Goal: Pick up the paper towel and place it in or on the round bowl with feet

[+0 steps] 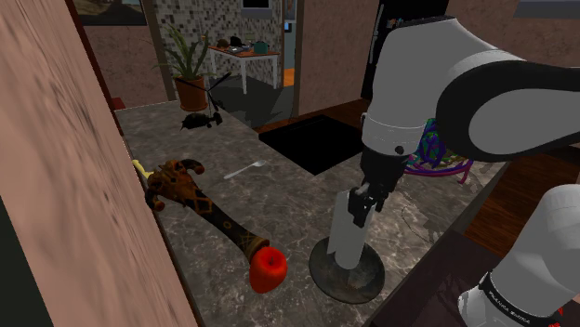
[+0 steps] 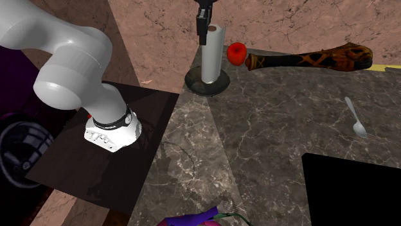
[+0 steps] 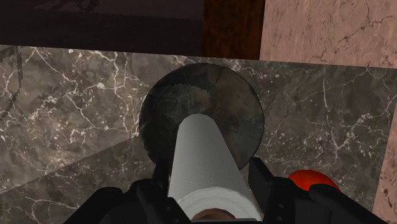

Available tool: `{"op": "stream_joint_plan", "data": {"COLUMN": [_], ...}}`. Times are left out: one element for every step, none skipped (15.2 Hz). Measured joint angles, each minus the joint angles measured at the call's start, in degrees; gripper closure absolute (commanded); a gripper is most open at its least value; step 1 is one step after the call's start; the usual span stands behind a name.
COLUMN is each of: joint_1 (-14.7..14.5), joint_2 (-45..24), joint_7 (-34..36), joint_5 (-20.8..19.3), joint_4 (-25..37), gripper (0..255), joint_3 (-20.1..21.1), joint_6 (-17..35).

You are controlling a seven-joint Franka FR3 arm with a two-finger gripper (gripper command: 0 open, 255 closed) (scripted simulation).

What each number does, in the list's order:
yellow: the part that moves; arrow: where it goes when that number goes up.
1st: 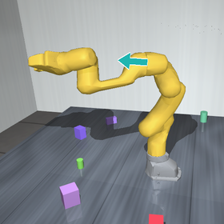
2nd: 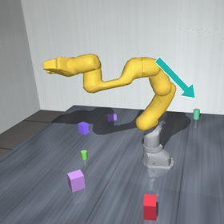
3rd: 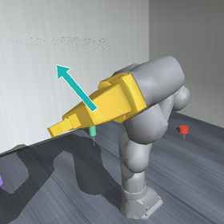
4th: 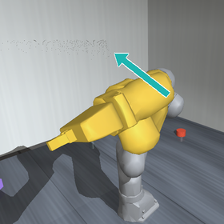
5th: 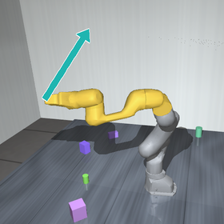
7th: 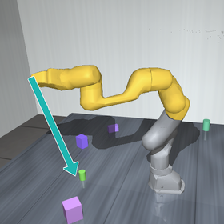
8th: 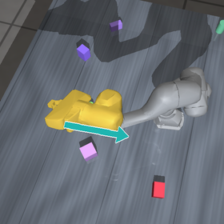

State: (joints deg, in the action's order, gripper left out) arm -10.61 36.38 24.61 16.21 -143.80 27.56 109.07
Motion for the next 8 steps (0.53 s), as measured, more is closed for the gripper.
{"op": "stream_joint_plan", "data": {"joint_1": [0.0,0.0,0.0,0.0,0.0,0.0,0.0,0.0], "joint_2": [-0.1,-0.1,-0.1,-0.1,-0.1,-0.1,-0.1,-0.1], "joint_7": [0.0,0.0,0.0,0.0,0.0,0.0,0.0,0.0], "joint_5": [0.0,0.1,0.1,0.1,0.1,0.1,0.1,0.1], "joint_4": [-0.1,-0.2,-0.2,-0.2,-0.2,-0.2,-0.2,-0.2], "gripper": [255,255,255,255,255,0,0,0], "joint_3": [0.1,0.1,0.1,0.1,0.1,0.1,0.1,0.1], "joint_6": [0.2,0.3,0.3,0.3,0.3,0.4,0.4,0.4]}}
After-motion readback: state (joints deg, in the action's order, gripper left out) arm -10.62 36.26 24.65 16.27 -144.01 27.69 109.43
